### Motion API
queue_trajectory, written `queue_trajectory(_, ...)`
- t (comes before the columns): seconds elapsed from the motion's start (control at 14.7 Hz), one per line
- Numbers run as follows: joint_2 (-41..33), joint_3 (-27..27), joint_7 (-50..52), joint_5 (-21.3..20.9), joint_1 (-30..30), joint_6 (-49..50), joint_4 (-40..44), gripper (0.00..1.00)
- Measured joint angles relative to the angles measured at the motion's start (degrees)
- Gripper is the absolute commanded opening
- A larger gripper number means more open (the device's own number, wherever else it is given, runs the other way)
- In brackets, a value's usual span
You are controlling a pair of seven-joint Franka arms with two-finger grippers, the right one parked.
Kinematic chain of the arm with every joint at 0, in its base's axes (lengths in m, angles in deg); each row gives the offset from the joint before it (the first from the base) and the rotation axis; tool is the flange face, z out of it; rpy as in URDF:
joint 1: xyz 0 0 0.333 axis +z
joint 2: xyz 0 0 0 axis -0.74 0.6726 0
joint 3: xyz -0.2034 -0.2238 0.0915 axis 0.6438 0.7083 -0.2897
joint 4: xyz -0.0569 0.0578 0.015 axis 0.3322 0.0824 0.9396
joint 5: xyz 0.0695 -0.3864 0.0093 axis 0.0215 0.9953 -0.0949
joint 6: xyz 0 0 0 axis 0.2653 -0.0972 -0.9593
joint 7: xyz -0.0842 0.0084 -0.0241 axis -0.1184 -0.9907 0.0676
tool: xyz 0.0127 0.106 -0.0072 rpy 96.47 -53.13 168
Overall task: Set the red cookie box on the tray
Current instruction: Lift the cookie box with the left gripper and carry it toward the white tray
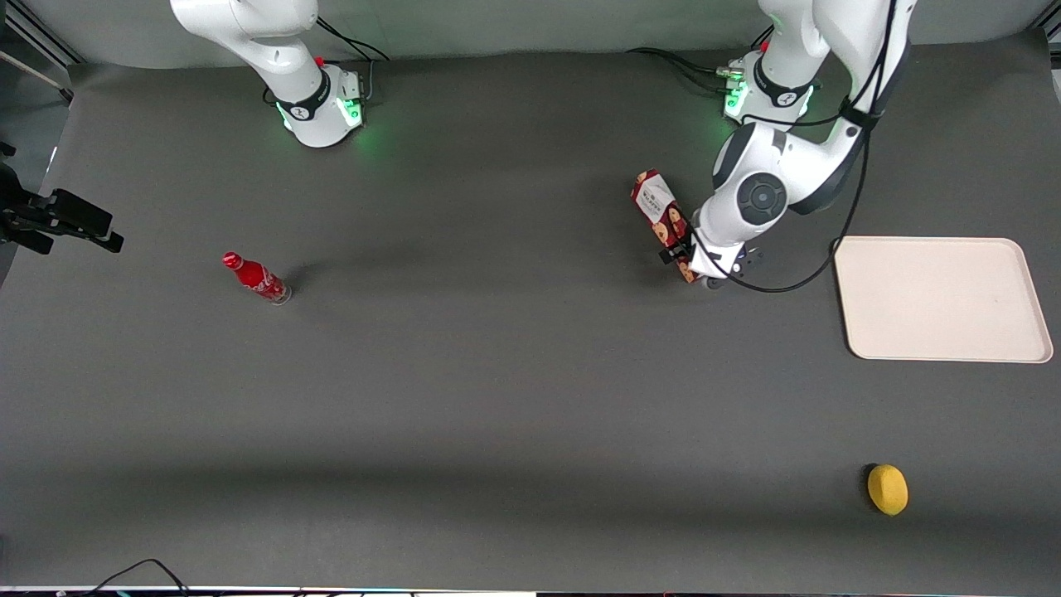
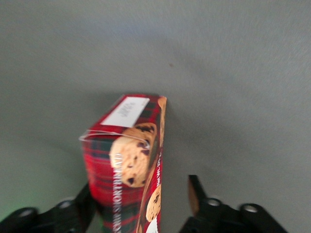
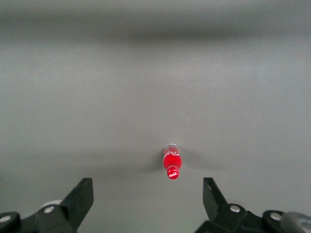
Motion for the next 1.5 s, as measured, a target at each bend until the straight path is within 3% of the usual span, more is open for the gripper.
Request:
queue_trajectory(0.48, 1.2, -0.18, 0.05, -1.91, -0.1, -0.58, 0.22, 0.0)
queue_trajectory(0.68, 0.94, -1.65, -0.1, -2.41, 0.15, 5.43, 4.22, 0.0)
queue_trajectory(1.16, -2.01, -13.55, -10.25, -5.29, 0.88, 40.78, 33.81, 0.0)
queue_trajectory(1.5, -1.54, -25.3, -32.55, -11.31, 1.09, 53.74, 49.76, 0.0)
